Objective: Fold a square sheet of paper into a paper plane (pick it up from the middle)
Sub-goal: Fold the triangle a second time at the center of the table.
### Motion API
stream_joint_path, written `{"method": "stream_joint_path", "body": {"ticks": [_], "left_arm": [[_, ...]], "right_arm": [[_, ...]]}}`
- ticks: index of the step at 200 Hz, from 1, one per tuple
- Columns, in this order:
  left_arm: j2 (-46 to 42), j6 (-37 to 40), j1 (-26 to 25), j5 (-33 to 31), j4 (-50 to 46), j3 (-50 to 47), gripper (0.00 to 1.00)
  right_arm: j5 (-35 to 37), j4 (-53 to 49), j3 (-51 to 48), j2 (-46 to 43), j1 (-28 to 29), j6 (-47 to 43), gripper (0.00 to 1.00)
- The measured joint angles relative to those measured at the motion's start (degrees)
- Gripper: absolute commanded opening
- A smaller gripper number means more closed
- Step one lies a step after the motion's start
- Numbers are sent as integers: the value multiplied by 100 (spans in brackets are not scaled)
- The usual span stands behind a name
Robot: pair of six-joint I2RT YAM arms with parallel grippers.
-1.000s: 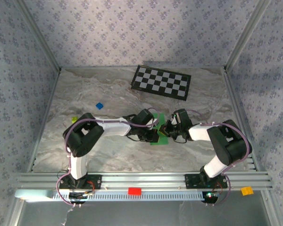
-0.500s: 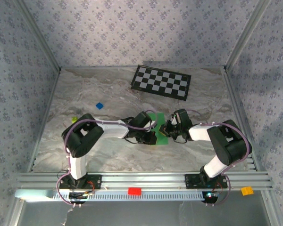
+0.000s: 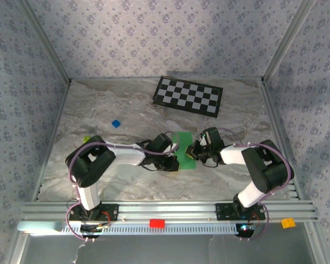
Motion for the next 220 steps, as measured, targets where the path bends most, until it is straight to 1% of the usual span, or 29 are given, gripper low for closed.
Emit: {"method": "stream_joint_path", "body": {"ticks": [41,75,120,148,166,189,220], "left_arm": [[-286,-358,-2,103,127,-289,9],[-428,-374,39,125,107,15,9],[98,-334,149,175,107,800,7],[496,-262,149,144,-13,870,6],[599,-267,149,125,-63,767,6],[560,-330,162,142,306,520,5],[424,-555,164,129,1080,35,3]], "right_arm": [[-11,0,-4,0,-13,-26,0],[-11,2,-4,0,-13,-28,0],[-13,2,-4,0,-13,-26,0],[-13,2,-4,0,-13,-28,0],[-13,2,-4,0,-13,-26,0],[-13,2,-4,0,-13,-28,0],[-59,2,-4,0,-24,-66,1]]}}
